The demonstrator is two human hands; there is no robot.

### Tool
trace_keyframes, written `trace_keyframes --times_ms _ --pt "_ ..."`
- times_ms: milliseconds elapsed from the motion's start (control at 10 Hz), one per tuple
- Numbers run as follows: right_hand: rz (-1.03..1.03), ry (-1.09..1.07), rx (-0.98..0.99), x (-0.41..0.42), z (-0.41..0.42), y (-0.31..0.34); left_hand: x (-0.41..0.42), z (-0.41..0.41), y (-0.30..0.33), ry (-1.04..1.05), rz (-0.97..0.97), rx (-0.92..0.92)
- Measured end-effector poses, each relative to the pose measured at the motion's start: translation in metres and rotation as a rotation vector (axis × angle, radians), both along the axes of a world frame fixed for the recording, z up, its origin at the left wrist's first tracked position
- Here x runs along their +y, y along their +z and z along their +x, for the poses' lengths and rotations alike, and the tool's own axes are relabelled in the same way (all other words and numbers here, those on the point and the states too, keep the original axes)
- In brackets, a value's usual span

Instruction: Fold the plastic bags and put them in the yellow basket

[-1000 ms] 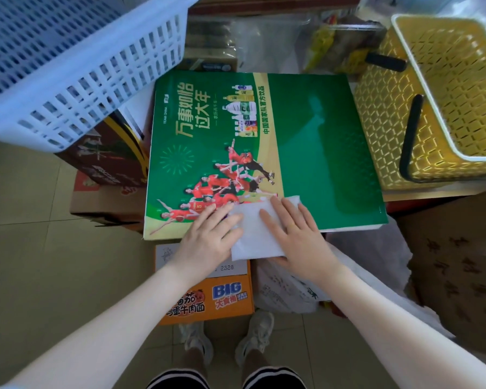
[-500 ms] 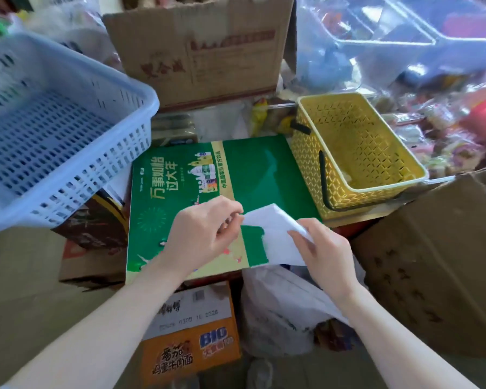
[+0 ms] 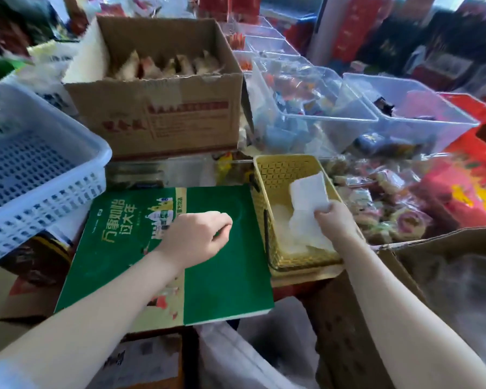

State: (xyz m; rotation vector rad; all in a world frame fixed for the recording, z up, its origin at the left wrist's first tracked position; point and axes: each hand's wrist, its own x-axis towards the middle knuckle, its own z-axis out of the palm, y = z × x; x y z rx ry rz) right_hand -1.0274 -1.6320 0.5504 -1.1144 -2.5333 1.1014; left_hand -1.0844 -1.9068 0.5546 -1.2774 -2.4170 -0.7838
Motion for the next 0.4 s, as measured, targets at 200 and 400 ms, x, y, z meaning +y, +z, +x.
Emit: trace_keyframes --times_ms 200,400 --pt "-0.270 0.141 -0.358 0.030 -0.041 -0.040 0.029 -0.007 -0.020 0.035 -0.086 -0.008" --pt "-0.122 0.133 -0.320 0.033 -0.045 -0.052 0.030 -0.005 -0.040 0.064 -0.123 -0.028"
